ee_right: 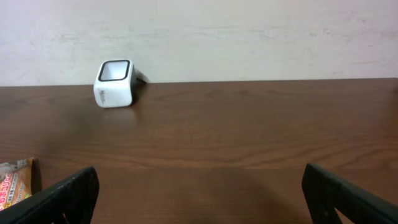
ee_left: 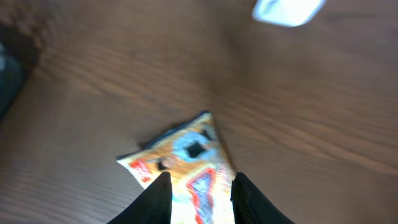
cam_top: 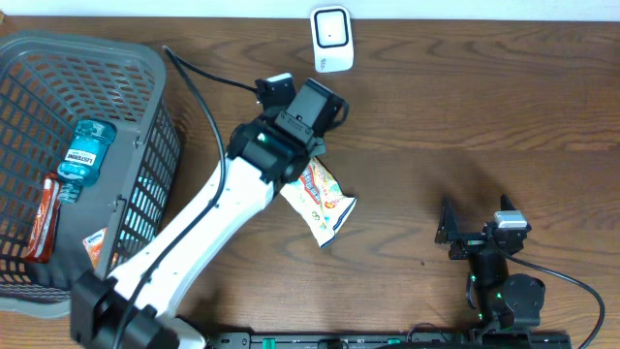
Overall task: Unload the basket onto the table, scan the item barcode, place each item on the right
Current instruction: 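Lift the snack bag out and drop it on the table center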
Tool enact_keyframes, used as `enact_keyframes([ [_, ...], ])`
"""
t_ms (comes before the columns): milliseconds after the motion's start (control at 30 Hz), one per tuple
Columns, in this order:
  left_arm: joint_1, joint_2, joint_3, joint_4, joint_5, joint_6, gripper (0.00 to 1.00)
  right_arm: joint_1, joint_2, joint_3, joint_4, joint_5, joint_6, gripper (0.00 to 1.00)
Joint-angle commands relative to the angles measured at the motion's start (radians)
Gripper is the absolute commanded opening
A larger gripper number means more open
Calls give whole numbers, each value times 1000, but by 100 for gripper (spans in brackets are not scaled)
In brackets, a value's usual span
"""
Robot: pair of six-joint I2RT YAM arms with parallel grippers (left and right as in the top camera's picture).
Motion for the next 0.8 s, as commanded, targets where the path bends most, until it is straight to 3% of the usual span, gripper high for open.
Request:
enact_keyframes([
  [0, 51, 112, -38, -10, 73, 13, 27, -5, -2, -2, -4, 1, -2, 99],
  [33, 64, 174, -38, -9, 143, 13, 8, -5, -2, -2, -4, 1, -2, 99],
  [267, 40, 361, -58, -15, 398, -47, 7, -5, -2, -2, -4, 1, -2, 99],
  [433, 25, 472, -143, -14, 407, -164, 7, -5, -2, -2, -4, 1, -2, 99],
  [567, 25, 487, -163, -18, 407, -152, 7, -5, -2, -2, -4, 1, -2, 99],
  [700, 29, 391, -124, -21, 382, -80, 8, -5, -2, -2, -4, 1, -2, 99],
  [767, 29, 299, -86, -22, 348, -6, 32, -5, -2, -2, -4, 1, -2, 99],
])
